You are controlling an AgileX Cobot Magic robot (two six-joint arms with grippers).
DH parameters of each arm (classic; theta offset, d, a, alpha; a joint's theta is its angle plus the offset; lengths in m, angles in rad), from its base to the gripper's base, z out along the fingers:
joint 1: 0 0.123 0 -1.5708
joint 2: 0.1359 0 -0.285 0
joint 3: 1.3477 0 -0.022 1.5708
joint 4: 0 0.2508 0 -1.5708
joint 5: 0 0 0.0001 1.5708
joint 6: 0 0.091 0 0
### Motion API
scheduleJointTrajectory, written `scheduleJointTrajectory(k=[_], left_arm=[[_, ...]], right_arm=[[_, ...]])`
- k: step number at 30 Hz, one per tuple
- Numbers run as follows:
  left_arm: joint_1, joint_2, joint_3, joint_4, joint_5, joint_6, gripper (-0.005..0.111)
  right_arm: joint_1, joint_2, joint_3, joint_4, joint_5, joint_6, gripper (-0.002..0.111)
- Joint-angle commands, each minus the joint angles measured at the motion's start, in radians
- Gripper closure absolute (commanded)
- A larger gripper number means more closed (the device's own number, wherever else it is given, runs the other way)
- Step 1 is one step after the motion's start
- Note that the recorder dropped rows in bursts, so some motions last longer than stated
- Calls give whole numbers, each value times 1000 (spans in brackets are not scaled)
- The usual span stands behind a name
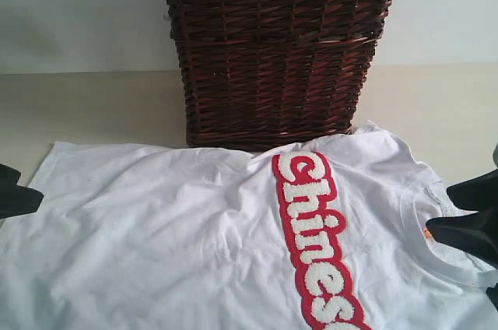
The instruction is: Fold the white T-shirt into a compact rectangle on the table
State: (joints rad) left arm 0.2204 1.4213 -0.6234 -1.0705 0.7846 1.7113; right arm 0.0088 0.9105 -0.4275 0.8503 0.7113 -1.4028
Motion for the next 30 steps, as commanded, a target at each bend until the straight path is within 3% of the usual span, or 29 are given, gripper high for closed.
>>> scheduleJointTrajectory(k=[1,26,28,30], left_arm=[[-2,-10,-5,-19,42,-10,46],[-2,-10,-5,-19,61,-10,46],[-2,-10,-5,2,83,37,46],[-2,-10,-5,75,106,186,46]], right_arm=[[-2,-15,2,-1,-3,21,62],[-2,-15,2,-43,-3,19,62],[-2,-15,2,-62,-3,18,62],[-2,-15,2,-95,-14,-34,62]])
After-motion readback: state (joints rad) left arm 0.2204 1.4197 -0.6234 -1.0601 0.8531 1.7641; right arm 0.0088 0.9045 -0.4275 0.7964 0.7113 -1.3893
